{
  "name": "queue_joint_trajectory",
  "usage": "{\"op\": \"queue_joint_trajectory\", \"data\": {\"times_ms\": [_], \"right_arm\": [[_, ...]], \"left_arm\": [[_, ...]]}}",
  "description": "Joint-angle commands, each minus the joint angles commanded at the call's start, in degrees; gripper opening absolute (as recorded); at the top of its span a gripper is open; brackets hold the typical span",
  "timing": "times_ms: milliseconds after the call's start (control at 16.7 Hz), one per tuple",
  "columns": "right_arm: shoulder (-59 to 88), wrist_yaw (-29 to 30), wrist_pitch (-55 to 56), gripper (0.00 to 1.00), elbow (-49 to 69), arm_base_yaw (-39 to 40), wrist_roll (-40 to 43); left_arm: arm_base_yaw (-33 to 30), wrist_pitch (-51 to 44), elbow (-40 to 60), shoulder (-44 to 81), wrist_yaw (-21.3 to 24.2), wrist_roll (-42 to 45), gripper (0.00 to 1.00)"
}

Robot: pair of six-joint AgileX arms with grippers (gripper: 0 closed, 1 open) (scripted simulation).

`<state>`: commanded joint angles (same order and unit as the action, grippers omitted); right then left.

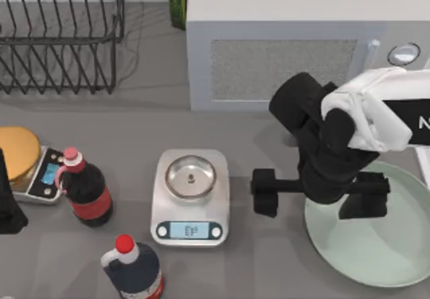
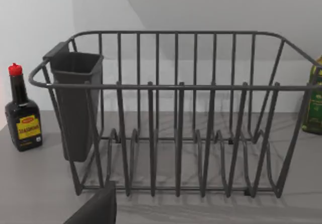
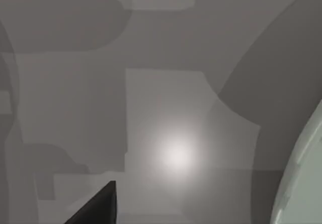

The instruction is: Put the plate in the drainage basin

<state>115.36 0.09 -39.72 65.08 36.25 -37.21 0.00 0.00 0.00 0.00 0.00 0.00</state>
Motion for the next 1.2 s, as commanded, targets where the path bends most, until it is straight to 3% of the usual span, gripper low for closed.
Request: {"op": "queue_joint_trajectory", "data": {"times_ms": [720, 1200], "right_arm": [[0.0, 0.0, 0.0, 0.02, 0.0, 0.0, 0.0], [0.0, 0.0, 0.0, 0.0, 0.0, 0.0, 0.0]], "left_arm": [[0.0, 0.0, 0.0, 0.0, 0.0, 0.0, 1.0], [0.0, 0.0, 0.0, 0.0, 0.0, 0.0, 1.0]]}}
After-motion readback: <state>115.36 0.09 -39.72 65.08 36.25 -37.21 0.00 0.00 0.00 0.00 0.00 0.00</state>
